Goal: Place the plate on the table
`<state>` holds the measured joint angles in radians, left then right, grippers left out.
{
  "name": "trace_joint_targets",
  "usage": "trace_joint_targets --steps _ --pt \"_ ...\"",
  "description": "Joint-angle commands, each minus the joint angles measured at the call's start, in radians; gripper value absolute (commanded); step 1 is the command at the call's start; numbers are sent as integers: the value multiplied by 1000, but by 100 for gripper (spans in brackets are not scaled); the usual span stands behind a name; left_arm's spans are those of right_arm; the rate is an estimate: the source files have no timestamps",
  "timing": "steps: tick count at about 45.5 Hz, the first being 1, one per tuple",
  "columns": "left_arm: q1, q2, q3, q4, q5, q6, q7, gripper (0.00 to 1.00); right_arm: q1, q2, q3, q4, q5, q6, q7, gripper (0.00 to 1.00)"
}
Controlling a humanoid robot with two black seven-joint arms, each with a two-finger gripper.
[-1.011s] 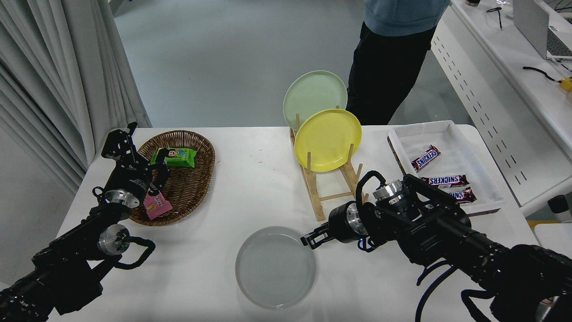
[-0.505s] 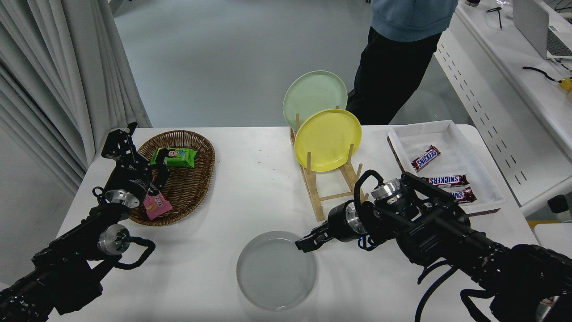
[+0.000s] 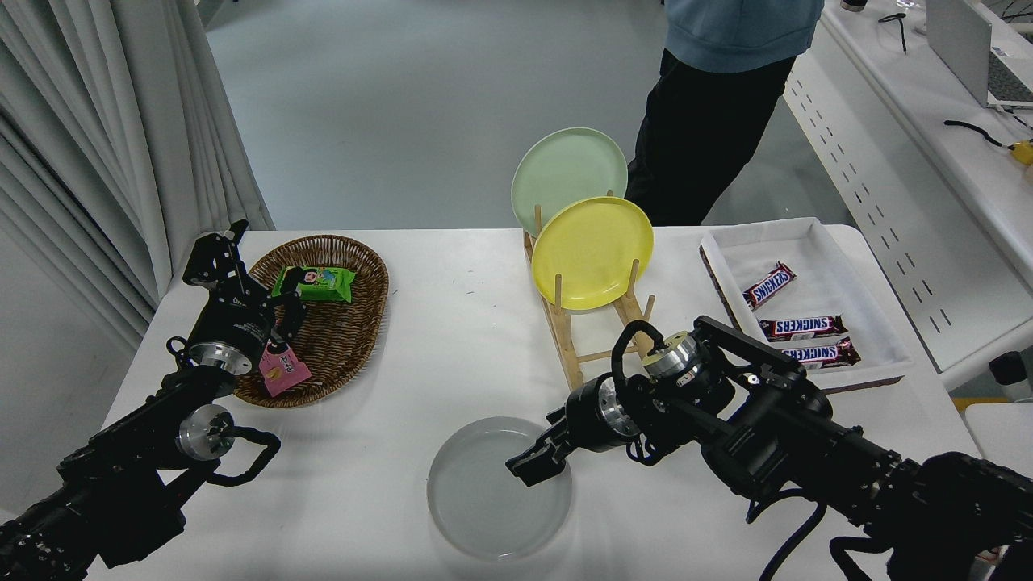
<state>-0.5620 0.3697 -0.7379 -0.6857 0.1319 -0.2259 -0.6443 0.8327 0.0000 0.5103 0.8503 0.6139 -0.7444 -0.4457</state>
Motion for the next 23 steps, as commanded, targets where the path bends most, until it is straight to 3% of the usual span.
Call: trace_joint_targets --steps 1,7,10,19,23 --pt "1 0 0 0 0 -1 0 100 5 0 -7 3 -167 245 2 100" --pt "1 0 0 0 0 -1 0 100 14 0 -6 -1 -216 518 4 100" --pt "1 0 0 0 0 0 0 100 13 0 8 -4 -293 597 5 100" --pt "-1 0 0 0 0 -1 0 100 11 0 114 -13 -563 629 13 100" --pt "1 0 0 0 0 0 0 100 5 0 212 -24 -643 629 71 100"
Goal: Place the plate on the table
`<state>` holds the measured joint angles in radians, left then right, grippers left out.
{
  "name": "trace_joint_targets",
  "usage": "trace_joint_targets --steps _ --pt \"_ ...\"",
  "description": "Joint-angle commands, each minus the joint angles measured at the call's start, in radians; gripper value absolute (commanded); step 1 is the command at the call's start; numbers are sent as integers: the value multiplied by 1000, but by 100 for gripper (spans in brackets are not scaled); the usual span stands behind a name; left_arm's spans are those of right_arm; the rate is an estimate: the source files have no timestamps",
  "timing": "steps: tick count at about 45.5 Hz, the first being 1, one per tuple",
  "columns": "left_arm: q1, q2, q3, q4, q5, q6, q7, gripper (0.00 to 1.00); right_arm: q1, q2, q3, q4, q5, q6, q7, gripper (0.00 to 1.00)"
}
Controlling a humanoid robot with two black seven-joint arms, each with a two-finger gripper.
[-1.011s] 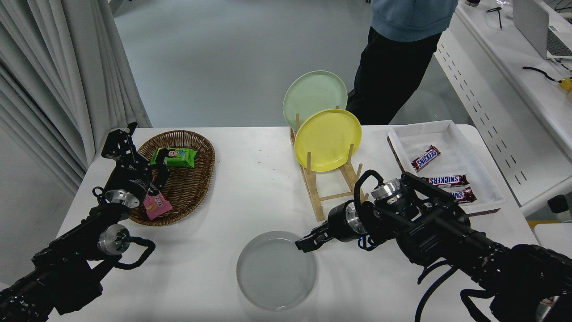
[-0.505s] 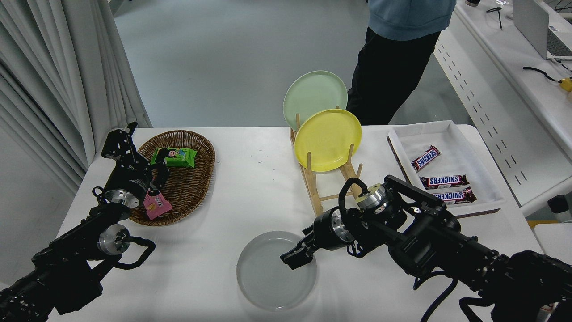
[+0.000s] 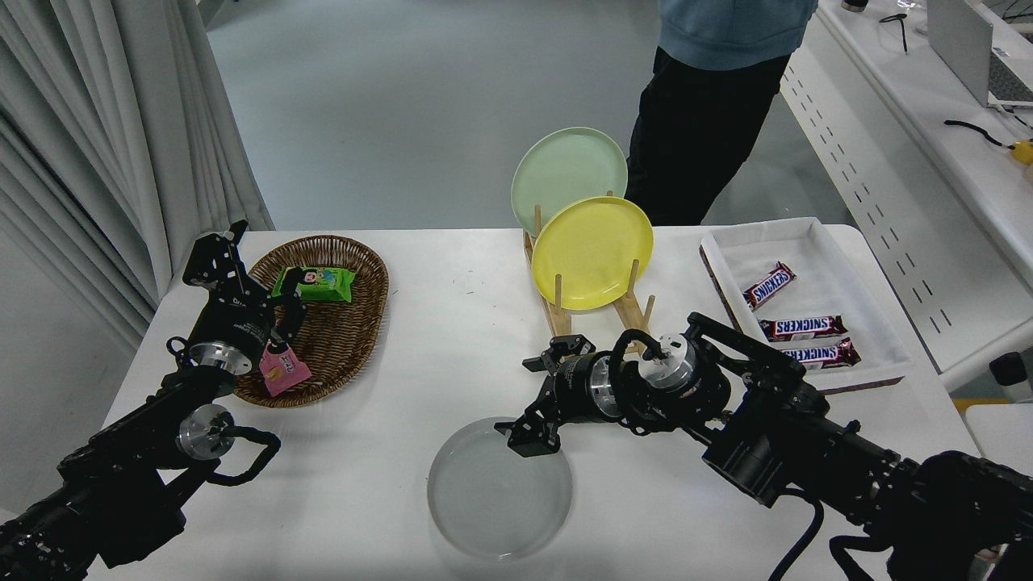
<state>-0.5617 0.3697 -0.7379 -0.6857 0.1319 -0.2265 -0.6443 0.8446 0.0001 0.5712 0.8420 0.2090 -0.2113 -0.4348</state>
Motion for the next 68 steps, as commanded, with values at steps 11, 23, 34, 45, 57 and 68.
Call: trace_joint_targets --steps 11,23,34,45,57,68 --pt "0 0 0 0 0 1 0 100 -12 0 246 -20 -339 96 442 100" --pt "0 0 0 0 0 -1 0 100 -21 -38 414 -34 -327 220 656 100" --pt "-1 0 0 0 0 -1 0 100 -38 -167 389 -31 -303 403 636 100" --pt "0 0 0 0 0 -1 0 100 -90 -259 389 -27 -309 457 634 100" --pt "0 0 0 0 0 -1 0 100 -174 -305 481 -101 -303 435 645 100" --pt "0 0 0 0 0 -1 0 100 -260 -282 585 -219 -303 435 647 100"
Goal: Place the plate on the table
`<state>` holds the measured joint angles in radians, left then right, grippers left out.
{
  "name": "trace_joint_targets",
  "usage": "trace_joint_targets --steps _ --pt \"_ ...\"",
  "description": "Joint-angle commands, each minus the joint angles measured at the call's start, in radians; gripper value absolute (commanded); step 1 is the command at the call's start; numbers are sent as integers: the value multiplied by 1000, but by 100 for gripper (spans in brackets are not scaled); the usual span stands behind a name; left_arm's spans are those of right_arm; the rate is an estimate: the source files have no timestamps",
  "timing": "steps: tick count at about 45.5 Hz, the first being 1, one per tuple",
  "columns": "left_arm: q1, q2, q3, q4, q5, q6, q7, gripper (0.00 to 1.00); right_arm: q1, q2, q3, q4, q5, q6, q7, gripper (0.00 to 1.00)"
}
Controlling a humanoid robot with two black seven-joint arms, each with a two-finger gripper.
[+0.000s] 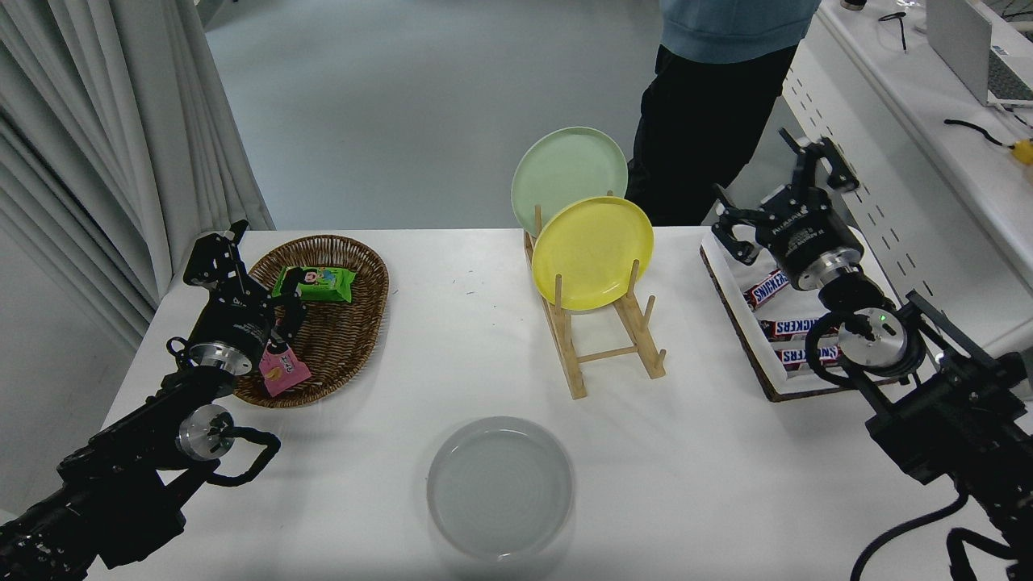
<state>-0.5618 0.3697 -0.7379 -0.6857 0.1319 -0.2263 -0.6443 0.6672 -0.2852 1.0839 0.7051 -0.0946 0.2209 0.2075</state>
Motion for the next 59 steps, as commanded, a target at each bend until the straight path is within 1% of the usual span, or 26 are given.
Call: trace_joint_targets --steps 1,4,6,13,28,45,55,59 --pt "0 0 0 0 0 1 0 100 -98 4 73 -76 1 3 4 100" --pt "0 0 0 0 0 1 0 100 -153 18 80 -70 3 9 9 100" --pt "0 0 0 0 0 1 0 100 -161 29 82 -73 4 9 18 100" --pt "0 0 0 0 0 -1 0 100 -140 40 91 -85 15 2 58 100" --pt "0 0 0 0 0 1 0 100 -140 50 70 -128 13 3 58 100" --pt "0 0 0 0 0 -1 0 100 -135 63 70 -133 12 17 58 100" --pt "0 0 0 0 0 -1 0 100 -135 66 70 -133 12 47 95 100" --pt "-1 0 0 0 0 -1 0 100 -136 64 70 -133 12 60 95 100"
